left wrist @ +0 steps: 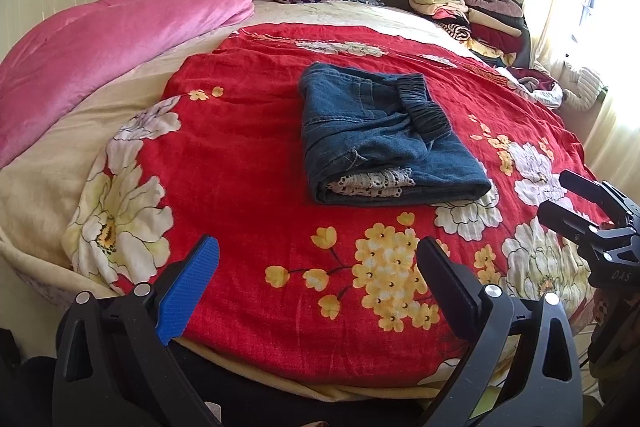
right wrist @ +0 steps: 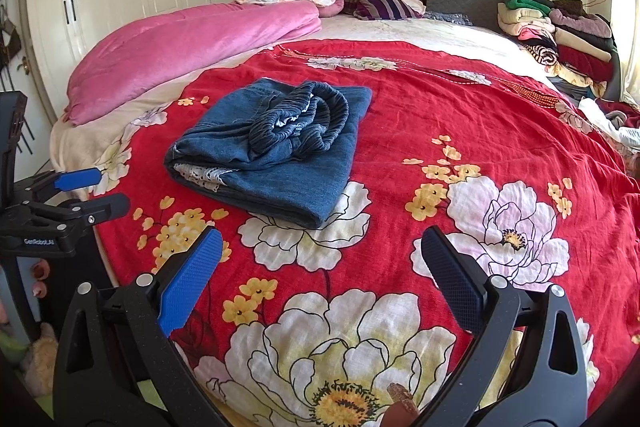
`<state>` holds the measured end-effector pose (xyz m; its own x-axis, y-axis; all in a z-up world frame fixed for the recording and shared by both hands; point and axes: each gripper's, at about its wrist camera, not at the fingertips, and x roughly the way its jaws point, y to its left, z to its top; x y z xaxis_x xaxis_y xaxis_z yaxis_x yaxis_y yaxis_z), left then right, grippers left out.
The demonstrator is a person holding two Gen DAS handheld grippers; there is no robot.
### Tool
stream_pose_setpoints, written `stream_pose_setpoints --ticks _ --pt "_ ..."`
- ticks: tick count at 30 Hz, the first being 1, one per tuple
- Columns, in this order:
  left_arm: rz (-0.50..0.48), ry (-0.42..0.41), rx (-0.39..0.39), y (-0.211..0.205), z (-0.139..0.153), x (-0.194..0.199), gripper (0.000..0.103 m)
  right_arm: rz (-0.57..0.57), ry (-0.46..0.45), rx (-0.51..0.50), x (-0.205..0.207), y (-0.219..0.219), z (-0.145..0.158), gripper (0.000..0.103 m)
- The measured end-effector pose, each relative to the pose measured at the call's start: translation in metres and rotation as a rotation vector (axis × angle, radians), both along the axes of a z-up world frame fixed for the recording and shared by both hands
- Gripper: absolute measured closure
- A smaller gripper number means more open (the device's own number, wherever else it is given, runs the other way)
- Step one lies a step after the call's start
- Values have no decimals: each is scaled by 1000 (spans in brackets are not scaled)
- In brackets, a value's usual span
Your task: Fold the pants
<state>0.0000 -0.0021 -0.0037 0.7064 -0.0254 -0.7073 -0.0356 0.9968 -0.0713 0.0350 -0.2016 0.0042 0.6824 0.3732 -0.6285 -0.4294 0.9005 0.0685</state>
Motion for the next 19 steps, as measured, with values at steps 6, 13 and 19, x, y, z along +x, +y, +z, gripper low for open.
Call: stream_pose_setpoints --ticks 6,13,19 --pt "40 -5 31 9 0 1 4 -27 7 -1 6 -4 -2 9" --pt "141 9 28 75 4 30 4 -199 4 26 39 -66 -2 9" --pt "343 91 113 205 2 95 4 -506 39 -52 112 -191 -10 9"
